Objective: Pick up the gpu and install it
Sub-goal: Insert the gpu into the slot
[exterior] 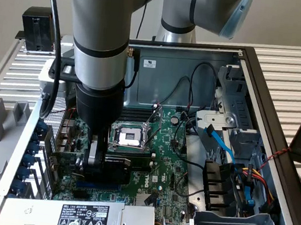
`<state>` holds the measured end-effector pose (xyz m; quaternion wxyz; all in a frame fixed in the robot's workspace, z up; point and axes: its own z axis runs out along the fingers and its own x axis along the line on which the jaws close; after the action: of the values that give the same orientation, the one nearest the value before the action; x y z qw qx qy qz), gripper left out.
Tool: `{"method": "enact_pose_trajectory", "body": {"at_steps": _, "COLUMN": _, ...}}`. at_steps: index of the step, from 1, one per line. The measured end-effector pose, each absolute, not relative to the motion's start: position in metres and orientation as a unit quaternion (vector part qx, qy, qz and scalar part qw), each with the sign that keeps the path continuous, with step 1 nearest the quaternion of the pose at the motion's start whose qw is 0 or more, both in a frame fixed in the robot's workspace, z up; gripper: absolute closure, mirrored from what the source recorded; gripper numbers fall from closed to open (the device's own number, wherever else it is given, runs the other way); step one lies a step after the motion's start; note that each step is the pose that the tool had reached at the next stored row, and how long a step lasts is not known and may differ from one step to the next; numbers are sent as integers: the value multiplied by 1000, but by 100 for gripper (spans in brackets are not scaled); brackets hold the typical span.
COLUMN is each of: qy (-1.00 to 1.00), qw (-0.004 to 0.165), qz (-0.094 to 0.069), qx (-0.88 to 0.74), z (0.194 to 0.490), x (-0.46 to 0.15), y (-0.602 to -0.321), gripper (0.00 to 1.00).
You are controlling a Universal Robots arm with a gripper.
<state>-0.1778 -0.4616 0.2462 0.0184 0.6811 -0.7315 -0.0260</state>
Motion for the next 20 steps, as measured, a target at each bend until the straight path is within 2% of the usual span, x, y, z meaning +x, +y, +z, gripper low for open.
{"method": "enact_pose_trajectory", "body": {"at_steps": 20, "qy": -723, "qw": 25, "qz": -31, "qx": 690, "z": 246, "x": -175, "y": -462, "gripper": 73}}
